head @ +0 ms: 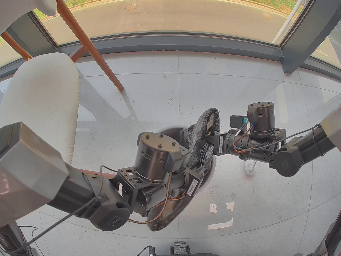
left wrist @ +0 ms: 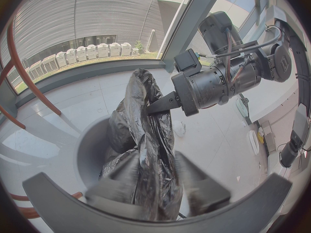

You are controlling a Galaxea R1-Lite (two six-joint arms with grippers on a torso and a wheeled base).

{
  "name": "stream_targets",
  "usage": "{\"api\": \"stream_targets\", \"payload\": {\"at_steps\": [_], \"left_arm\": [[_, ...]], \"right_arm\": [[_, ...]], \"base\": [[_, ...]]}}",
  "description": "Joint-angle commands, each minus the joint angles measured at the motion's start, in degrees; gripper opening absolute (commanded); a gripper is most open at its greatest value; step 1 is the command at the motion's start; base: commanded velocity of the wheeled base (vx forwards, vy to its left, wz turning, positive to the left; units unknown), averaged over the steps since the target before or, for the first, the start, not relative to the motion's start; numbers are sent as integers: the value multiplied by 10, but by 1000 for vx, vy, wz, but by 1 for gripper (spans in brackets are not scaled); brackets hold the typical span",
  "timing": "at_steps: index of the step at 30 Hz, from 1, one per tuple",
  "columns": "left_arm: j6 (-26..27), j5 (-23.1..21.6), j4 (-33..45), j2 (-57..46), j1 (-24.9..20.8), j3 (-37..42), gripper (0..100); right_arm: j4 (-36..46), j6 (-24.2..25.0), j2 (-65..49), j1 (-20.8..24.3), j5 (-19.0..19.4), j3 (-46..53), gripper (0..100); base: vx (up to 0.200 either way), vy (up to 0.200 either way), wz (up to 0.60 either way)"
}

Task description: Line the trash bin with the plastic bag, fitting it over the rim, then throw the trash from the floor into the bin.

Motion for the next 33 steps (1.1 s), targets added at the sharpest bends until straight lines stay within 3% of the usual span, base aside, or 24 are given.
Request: {"api": "stream_targets", "payload": {"at_steps": [1,19,20,33], "left_arm": [[0,1,-1,18,1,-6,100],[3,5,-11,73,16,-38,100],[3,5,-11,73,16,-41,0],[-1,0,-12,65,16,-4,0]], "right_arm": [[0,1,4,-4,1,2,0],[0,2,3,-2,-2,17,0],[0,2,3,-2,-3,17,0],[0,-8,-5,-7,1,39,0]], "base": [[0,0,0],[0,0,0],[0,0,0],[0,0,0]]}}
